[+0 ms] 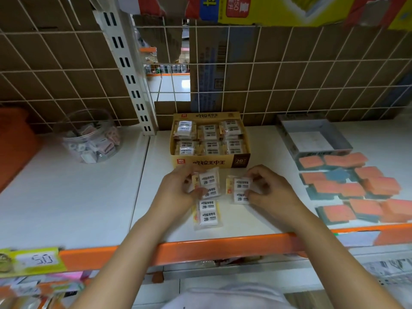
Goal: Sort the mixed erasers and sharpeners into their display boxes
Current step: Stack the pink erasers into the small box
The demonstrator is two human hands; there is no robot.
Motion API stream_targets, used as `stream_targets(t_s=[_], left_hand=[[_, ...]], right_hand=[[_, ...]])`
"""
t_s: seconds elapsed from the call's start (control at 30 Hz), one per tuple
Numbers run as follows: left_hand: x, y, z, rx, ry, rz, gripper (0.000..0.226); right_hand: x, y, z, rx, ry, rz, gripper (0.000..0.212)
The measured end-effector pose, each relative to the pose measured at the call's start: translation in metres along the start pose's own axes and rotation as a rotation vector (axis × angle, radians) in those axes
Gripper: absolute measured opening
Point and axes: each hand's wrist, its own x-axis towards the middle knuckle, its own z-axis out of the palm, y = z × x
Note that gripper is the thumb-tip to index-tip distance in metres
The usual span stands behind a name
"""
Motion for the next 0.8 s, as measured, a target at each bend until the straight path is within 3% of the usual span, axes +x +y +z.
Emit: stream_targets(t_s=[0.17, 0.33, 0.4, 0.53, 0.8], left_hand=[[0.004, 0.011, -0.015, -0.183, 0.118, 0.026, 0.041], [0.031, 0.018, -0.048, -0.285, 0.188, -0.005, 0.036], [0.046, 0.014, -0.056, -0.222, 0.152, -0.038, 0.039], [0.071, 0.008, -0.062, 0.060, 0.091, -0.041, 0.041], [0.092, 0.007, -0.060, 0.298, -0.076, -0.078, 0.032]], right_hand=[[0.007, -0.017, -0.006, 0.278, 0.045, -0.051, 0.035], [0.055, -0.052, -0.015, 0.336, 0.106, -0.172, 0.032], [0.079, -0.063, -0.013, 0.235, 0.124, -0.181, 0.024], [0.122, -0.073, -0.005, 0.028, 0.105, -0.120, 0.031], [0.155, -0.070, 0.000, -0.325, -0.030, -0.023, 0.025]])
